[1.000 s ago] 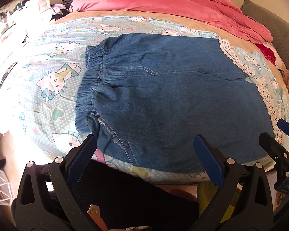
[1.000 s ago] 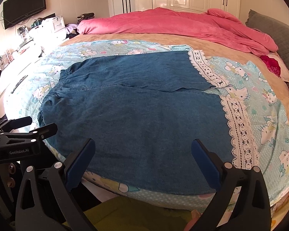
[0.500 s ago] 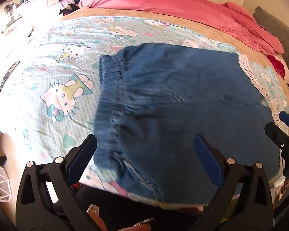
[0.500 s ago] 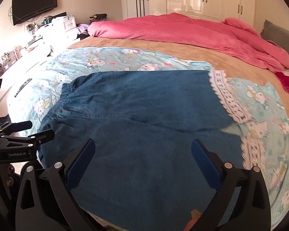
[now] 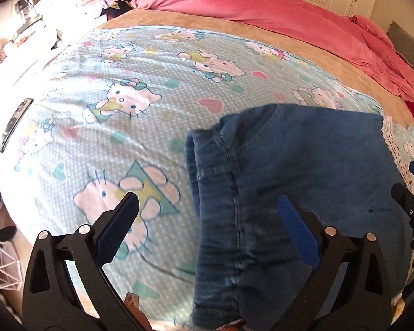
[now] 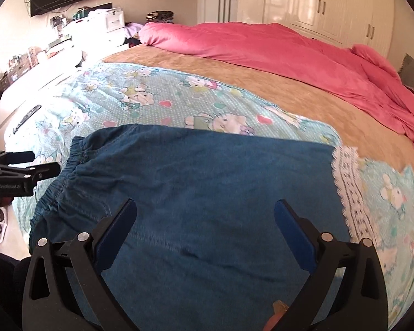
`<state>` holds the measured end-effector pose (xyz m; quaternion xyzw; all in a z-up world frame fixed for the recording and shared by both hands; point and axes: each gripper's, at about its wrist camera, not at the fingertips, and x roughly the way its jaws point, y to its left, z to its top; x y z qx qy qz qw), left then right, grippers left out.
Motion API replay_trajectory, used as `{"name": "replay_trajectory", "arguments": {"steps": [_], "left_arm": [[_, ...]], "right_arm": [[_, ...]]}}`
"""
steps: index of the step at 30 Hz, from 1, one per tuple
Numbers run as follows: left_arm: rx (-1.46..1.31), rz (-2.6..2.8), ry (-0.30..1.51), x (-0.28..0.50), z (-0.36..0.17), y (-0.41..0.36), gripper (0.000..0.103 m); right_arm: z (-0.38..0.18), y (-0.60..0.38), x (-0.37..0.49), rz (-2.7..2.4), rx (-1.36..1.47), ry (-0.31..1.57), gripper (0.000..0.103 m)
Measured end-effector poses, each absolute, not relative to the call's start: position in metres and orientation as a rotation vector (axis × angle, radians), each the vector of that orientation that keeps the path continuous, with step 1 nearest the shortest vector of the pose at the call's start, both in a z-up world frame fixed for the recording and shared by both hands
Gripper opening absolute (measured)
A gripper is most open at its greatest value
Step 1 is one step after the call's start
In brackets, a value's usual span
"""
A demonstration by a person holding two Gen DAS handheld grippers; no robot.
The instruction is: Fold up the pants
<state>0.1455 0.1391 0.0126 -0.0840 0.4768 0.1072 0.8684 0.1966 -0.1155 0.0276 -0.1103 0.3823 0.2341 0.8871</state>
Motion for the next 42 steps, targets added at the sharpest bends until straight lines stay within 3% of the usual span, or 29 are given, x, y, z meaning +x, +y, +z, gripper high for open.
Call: {"name": "replay_trajectory", "arguments": {"steps": [15,18,19,20,22,34,35,36,37,39,42], "left_arm": [[-0.129,0.201,1.05,0.22,-0.023,0.169,0.094],[-0.095,0.164,1.047,0.228,-0.028,0.161,0.065],[-0.091,0.138,1.047,0.23,-0.03,0.158,0.049],[-0.091,0.122,1.043,0.23,-0.031,0.156,0.038],[-0.063,0.133,1.023,0.228,-0.029,0.152,0.03],[0.028,0.069,0.839,0.176,0.022,0.127,0.025],[0.027,0.063,0.835,0.173,0.023,0.126,0.025],[0.025,0.058,0.83,0.17,0.024,0.125,0.025],[0.026,0.053,0.829,0.168,0.024,0.124,0.025],[0.036,0.056,0.835,0.164,0.022,0.123,0.025],[0.032,0.054,0.847,0.157,0.018,0.125,0.025]], "right_arm": [[-0.003,-0.049,0.284,0.561,-0.438,0.866,0.099],[-0.009,-0.04,0.294,0.573,-0.484,0.868,0.099],[-0.011,-0.037,0.297,0.581,-0.5,0.868,0.099],[-0.012,-0.035,0.3,0.586,-0.51,0.867,0.099],[-0.015,-0.029,0.306,0.597,-0.535,0.87,0.099],[-0.014,-0.003,0.312,0.763,-0.657,0.804,0.097],[-0.015,-0.002,0.312,0.775,-0.658,0.802,0.078],[-0.015,-0.002,0.309,0.807,-0.647,0.816,0.038],[-0.016,-0.004,0.306,0.828,-0.627,0.834,0.021],[-0.012,-0.011,0.296,0.842,-0.589,0.824,0.008],[-0.001,-0.034,0.271,0.867,-0.507,0.803,0.004]]}}
